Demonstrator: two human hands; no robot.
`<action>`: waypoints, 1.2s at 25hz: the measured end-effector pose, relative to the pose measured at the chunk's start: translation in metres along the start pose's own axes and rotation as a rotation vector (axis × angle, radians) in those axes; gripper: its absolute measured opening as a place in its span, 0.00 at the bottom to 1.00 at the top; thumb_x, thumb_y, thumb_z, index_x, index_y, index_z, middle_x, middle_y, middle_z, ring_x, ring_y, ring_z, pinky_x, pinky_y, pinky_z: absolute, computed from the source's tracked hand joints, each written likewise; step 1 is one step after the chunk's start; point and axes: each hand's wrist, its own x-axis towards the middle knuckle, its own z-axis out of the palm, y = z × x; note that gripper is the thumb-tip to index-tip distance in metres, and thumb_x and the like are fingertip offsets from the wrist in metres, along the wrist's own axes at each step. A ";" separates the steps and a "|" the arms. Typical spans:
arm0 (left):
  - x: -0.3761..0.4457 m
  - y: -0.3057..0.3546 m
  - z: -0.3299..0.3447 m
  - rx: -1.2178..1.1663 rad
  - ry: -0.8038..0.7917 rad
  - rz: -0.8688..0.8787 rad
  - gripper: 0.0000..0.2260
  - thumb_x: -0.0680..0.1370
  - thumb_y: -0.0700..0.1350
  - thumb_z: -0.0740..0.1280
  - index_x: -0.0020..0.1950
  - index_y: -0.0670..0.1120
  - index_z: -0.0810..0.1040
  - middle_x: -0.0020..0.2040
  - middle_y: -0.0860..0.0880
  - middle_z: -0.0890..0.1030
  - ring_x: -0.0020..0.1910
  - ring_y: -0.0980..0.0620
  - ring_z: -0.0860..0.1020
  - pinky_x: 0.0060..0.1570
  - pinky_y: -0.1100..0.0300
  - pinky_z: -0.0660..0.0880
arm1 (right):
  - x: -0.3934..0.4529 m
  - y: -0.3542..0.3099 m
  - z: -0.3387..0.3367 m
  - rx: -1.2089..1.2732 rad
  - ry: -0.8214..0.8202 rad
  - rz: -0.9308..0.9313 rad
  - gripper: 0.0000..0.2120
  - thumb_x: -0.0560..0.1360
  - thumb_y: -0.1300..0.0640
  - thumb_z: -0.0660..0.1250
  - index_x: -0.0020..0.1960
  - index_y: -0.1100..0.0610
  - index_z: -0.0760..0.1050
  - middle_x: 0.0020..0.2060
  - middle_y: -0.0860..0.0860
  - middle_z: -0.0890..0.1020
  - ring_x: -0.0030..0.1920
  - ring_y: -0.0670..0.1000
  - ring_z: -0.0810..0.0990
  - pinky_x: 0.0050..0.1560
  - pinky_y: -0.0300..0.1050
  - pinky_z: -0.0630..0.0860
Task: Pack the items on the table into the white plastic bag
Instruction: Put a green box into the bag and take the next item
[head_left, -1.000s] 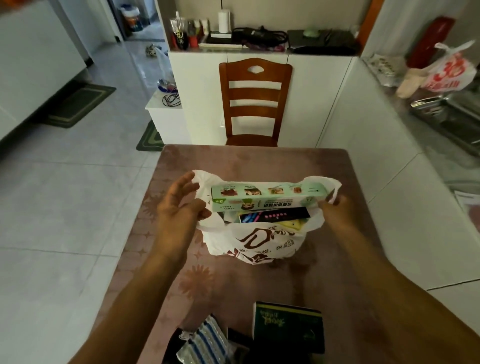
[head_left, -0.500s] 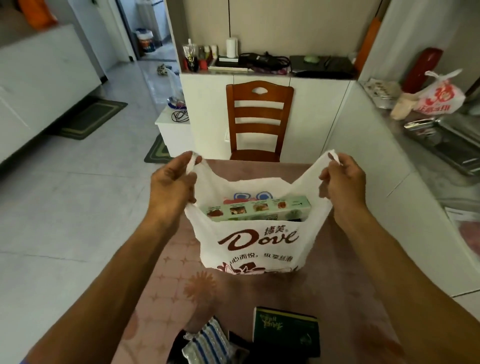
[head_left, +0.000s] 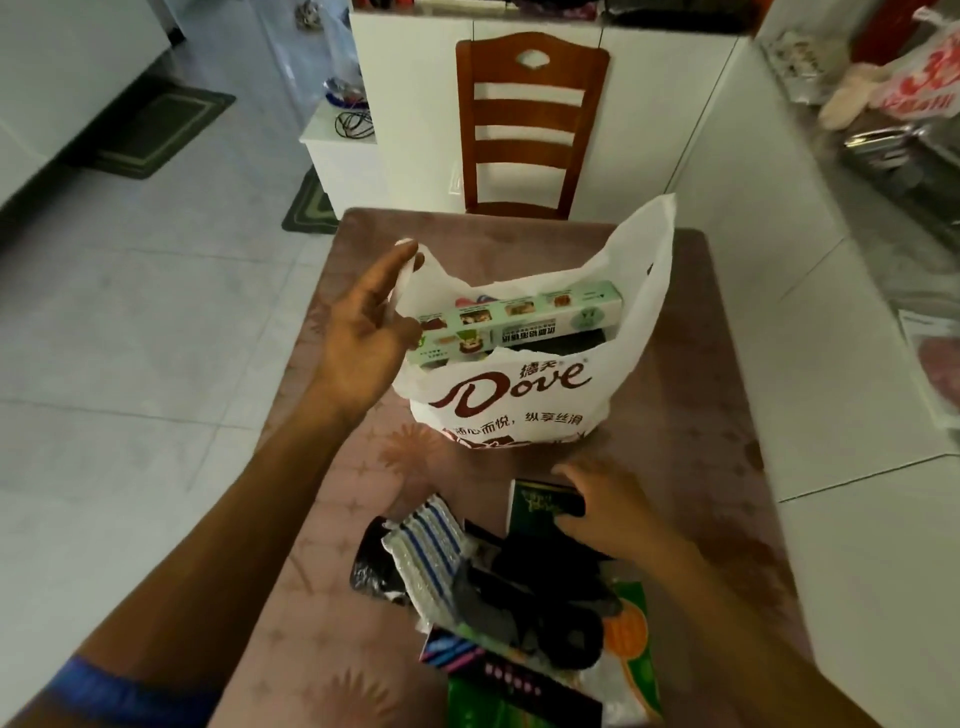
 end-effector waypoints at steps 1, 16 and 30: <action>-0.002 -0.001 0.000 -0.034 -0.001 -0.006 0.31 0.73 0.24 0.63 0.73 0.45 0.70 0.71 0.47 0.72 0.62 0.50 0.77 0.43 0.66 0.81 | 0.004 0.004 0.008 -0.094 -0.178 0.069 0.36 0.67 0.52 0.72 0.72 0.49 0.61 0.68 0.52 0.71 0.64 0.54 0.71 0.64 0.50 0.69; -0.002 0.010 -0.016 -0.396 -0.084 -0.145 0.31 0.67 0.39 0.58 0.71 0.54 0.71 0.68 0.52 0.78 0.62 0.46 0.79 0.48 0.59 0.80 | 0.003 -0.090 -0.149 0.461 0.695 -0.286 0.38 0.65 0.60 0.78 0.65 0.39 0.62 0.63 0.41 0.71 0.64 0.43 0.68 0.59 0.43 0.73; -0.005 0.004 -0.016 -0.317 -0.101 -0.103 0.36 0.65 0.34 0.63 0.74 0.50 0.67 0.71 0.48 0.74 0.62 0.45 0.79 0.52 0.50 0.81 | -0.008 -0.035 0.019 0.196 0.552 -0.136 0.03 0.73 0.57 0.65 0.47 0.52 0.75 0.42 0.51 0.82 0.41 0.48 0.79 0.40 0.39 0.76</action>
